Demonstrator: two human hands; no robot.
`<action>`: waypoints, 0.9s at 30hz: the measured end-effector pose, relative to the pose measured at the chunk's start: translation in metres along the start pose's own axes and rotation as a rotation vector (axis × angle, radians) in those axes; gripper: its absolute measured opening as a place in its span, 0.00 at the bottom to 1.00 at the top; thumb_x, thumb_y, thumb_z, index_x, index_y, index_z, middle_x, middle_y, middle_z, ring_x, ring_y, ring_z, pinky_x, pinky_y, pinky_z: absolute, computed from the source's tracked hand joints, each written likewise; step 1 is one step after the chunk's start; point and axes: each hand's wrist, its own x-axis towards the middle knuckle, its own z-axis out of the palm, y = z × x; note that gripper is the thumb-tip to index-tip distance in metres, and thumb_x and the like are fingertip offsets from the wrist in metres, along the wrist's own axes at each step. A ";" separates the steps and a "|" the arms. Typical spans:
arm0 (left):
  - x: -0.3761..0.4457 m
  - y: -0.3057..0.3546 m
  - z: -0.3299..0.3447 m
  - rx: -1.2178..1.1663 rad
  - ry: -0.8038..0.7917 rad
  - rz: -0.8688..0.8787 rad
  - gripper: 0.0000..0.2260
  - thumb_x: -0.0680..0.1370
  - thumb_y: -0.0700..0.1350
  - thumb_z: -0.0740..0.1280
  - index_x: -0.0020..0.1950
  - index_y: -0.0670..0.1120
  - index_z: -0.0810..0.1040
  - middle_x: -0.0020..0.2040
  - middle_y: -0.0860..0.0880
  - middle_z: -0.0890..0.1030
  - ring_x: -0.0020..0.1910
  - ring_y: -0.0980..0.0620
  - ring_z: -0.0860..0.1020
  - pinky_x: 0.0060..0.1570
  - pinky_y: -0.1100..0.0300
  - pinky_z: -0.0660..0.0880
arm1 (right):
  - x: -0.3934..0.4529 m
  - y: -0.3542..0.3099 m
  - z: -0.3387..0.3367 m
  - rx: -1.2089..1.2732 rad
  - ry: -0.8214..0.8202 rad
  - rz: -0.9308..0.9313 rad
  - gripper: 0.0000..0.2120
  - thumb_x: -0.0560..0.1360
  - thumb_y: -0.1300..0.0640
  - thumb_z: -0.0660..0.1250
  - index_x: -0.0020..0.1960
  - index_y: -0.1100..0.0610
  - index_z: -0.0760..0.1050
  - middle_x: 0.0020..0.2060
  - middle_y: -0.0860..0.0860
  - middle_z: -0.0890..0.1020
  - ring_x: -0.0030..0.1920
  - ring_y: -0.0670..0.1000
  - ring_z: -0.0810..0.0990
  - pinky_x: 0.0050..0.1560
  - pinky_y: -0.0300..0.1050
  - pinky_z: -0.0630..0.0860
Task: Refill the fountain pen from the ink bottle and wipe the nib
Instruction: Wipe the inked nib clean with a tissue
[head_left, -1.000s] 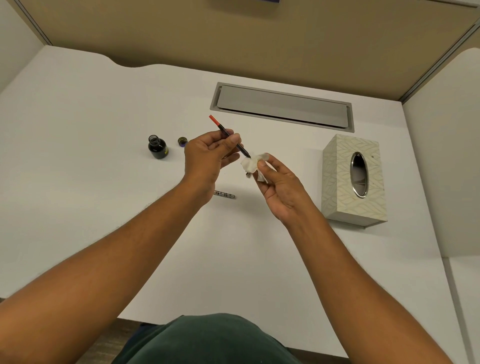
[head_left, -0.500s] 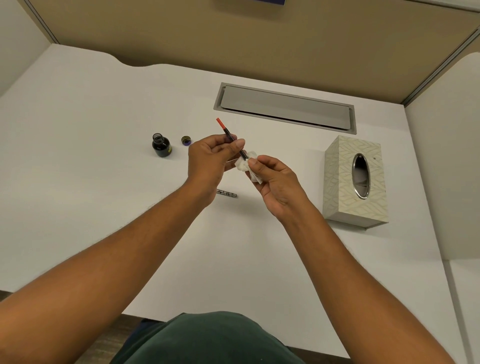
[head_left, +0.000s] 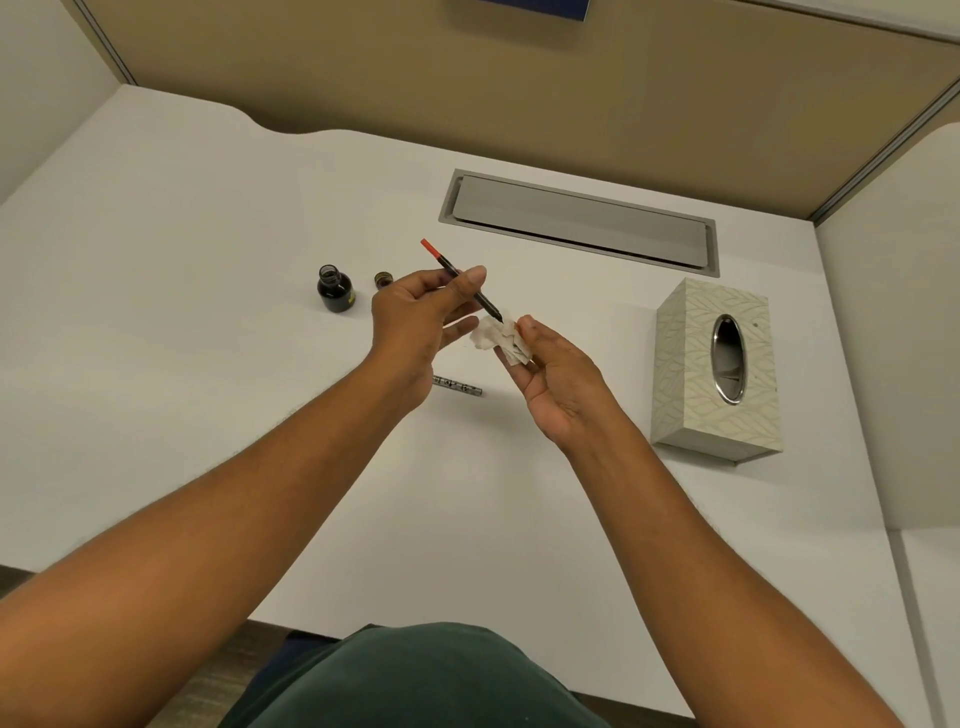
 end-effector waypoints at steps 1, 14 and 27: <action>-0.001 -0.001 0.000 0.008 -0.004 -0.004 0.10 0.74 0.45 0.80 0.50 0.43 0.84 0.45 0.45 0.89 0.48 0.48 0.89 0.50 0.55 0.85 | -0.001 0.000 0.002 0.015 -0.008 0.011 0.04 0.82 0.65 0.69 0.54 0.66 0.81 0.49 0.59 0.86 0.50 0.56 0.88 0.56 0.49 0.86; 0.001 -0.008 -0.009 0.046 0.022 0.029 0.10 0.75 0.43 0.80 0.49 0.40 0.82 0.48 0.39 0.89 0.47 0.45 0.89 0.46 0.55 0.84 | -0.008 0.003 0.011 0.052 -0.053 0.027 0.08 0.83 0.69 0.63 0.60 0.69 0.78 0.54 0.65 0.85 0.54 0.61 0.88 0.59 0.52 0.85; -0.002 -0.001 -0.007 0.027 -0.038 0.068 0.06 0.77 0.41 0.77 0.50 0.40 0.83 0.46 0.41 0.89 0.47 0.44 0.89 0.47 0.56 0.84 | -0.010 0.005 0.010 0.003 -0.172 -0.050 0.05 0.82 0.68 0.67 0.57 0.64 0.80 0.57 0.60 0.87 0.55 0.58 0.88 0.54 0.51 0.87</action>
